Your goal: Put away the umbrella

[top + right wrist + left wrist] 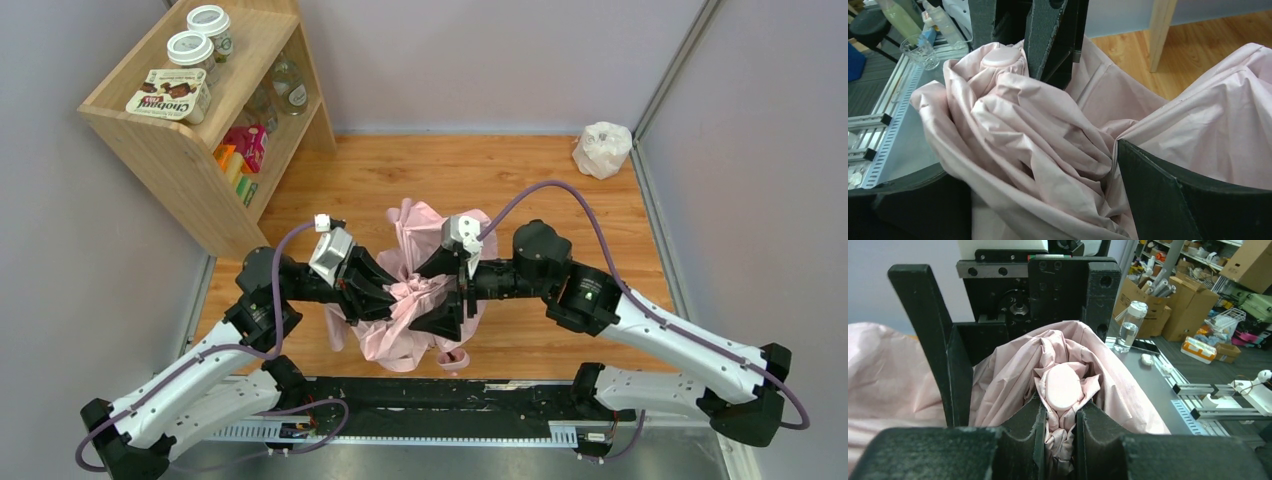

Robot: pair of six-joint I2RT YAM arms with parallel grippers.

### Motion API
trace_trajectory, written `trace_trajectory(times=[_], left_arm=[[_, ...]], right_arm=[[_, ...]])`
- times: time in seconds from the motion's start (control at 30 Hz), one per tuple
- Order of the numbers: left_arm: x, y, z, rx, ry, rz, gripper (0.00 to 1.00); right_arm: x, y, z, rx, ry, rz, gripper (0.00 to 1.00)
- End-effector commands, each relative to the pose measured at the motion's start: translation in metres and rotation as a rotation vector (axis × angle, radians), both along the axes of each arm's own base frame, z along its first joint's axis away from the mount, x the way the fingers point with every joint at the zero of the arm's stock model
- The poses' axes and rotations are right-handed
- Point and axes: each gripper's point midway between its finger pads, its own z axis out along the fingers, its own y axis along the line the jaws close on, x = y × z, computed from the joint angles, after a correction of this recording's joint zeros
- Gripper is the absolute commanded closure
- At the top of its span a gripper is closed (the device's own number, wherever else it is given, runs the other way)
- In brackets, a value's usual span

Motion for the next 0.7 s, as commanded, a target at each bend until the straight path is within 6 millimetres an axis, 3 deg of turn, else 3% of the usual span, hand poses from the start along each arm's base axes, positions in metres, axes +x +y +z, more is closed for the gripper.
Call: trace_trajectory(times=[0.0,0.13,0.3,0.47,0.6,0.67], left_arm=[[-0.029,0.010,0.055,-0.146,-0.165,-0.091,1.00],[-0.034,0.009,0.058,-0.158,-0.183,-0.107,1.00],[-0.036,0.008,0.061,-0.166,-0.197,-0.116,1.00],[-0.036,0.006,0.065,-0.175,-0.215,-0.114,1.00],[-0.032,0.003,0.068,-0.176,-0.223,-0.106,1.00],[-0.030,0.001,0.068,-0.172,-0.224,-0.098,1.00]], right_arm=[[0.015,0.018,0.004,0.034,0.004,0.015,0.00],[0.019,0.023,0.002,0.061,0.063,0.059,0.00],[0.001,0.029,-0.004,0.065,0.113,0.185,0.04],[-0.018,0.033,-0.009,0.055,0.192,0.321,0.29],[-0.026,0.031,-0.007,0.076,0.209,0.364,0.58],[-0.029,0.028,-0.007,0.076,0.217,0.373,0.78]])
